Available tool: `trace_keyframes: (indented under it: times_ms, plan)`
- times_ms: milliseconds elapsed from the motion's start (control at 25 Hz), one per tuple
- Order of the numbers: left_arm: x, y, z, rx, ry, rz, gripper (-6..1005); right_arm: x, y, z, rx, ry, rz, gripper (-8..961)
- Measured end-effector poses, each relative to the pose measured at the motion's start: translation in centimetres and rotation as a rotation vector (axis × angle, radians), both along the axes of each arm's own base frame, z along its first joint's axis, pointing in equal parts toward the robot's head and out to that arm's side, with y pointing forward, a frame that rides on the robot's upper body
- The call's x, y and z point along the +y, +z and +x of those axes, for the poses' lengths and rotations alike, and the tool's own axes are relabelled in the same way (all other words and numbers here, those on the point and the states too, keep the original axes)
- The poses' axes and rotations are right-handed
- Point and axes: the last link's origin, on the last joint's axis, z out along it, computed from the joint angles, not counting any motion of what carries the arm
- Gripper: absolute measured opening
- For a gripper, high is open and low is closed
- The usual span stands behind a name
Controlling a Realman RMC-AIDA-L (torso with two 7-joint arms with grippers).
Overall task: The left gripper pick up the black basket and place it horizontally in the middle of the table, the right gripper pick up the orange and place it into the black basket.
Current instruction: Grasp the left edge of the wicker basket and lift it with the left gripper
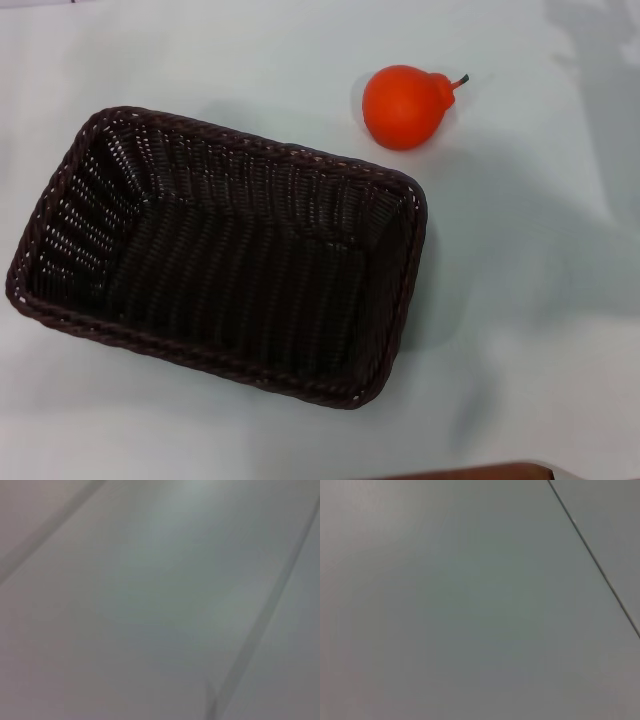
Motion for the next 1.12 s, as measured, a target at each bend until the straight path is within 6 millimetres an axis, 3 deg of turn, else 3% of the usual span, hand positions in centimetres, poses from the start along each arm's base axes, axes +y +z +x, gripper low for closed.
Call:
trace_keyframes:
  times_ms: [200,400,760,960,1120]
  plan:
    - [2.2,3.1,2.2,0.091,-0.129,-0.440,405,0.2,0.1,0.0,-0.002,0.000,0.000,660]
    - [2.7,4.3,4.4,0.245,-0.096,-0.723,432,0.4,0.1,0.1,-0.001,-0.014,-0.011,660]
    - [2.6,3.3,7.3,0.479,0.120,-0.978,549,0.5,0.0,0.1,0.000,-0.016,-0.014,660]
    - [3.0,2.5,8.2,0.520,0.217,-1.072,763,0.5,0.0,0.1,0.001,-0.018,-0.016,660]
    - [3.3,1.6,8.6,0.540,0.271,-1.165,829,0.5,0.0,0.1,0.001,-0.020,-0.017,659]
